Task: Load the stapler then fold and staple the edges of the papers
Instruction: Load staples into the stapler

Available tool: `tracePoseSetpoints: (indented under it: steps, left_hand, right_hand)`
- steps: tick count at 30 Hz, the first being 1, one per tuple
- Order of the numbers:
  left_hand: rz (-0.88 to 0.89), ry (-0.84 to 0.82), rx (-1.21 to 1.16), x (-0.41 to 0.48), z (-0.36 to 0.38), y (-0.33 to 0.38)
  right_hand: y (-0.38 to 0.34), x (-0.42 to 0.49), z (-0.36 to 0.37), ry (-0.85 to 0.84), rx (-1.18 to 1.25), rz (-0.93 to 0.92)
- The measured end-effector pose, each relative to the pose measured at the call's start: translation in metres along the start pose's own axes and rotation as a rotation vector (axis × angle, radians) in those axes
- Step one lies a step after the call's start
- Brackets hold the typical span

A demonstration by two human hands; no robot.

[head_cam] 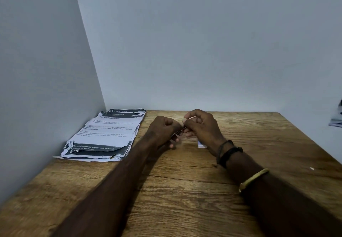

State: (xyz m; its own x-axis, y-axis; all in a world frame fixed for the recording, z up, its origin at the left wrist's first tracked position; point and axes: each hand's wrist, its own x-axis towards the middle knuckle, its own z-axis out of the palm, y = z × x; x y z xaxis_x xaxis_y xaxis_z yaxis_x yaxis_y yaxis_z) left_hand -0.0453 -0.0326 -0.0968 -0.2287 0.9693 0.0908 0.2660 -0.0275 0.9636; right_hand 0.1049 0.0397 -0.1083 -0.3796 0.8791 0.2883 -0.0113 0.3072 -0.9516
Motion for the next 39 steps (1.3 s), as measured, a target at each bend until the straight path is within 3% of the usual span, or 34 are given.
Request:
tracePoseSetpoints:
  steps: [11,19,30,39]
  left_hand:
    - [-0.028,0.057,0.102,-0.008,0.006,0.012]
    - [-0.046,0.048,-0.136,-0.010,0.013,0.018]
    - [0.000,0.006,-0.202,-0.002,0.010,0.008]
    - [0.339,0.117,0.470,-0.007,0.001,0.004]
  right_hand:
    - [0.002,0.002,0.002,-0.038,0.044,-0.030]
    - [0.004,0.004,-0.006,-0.016,0.177,0.033]
    - [0.006,0.006,-0.012,0.123,0.233,0.093]
    - [0.005,0.004,-0.015,0.211,0.151,0.172]
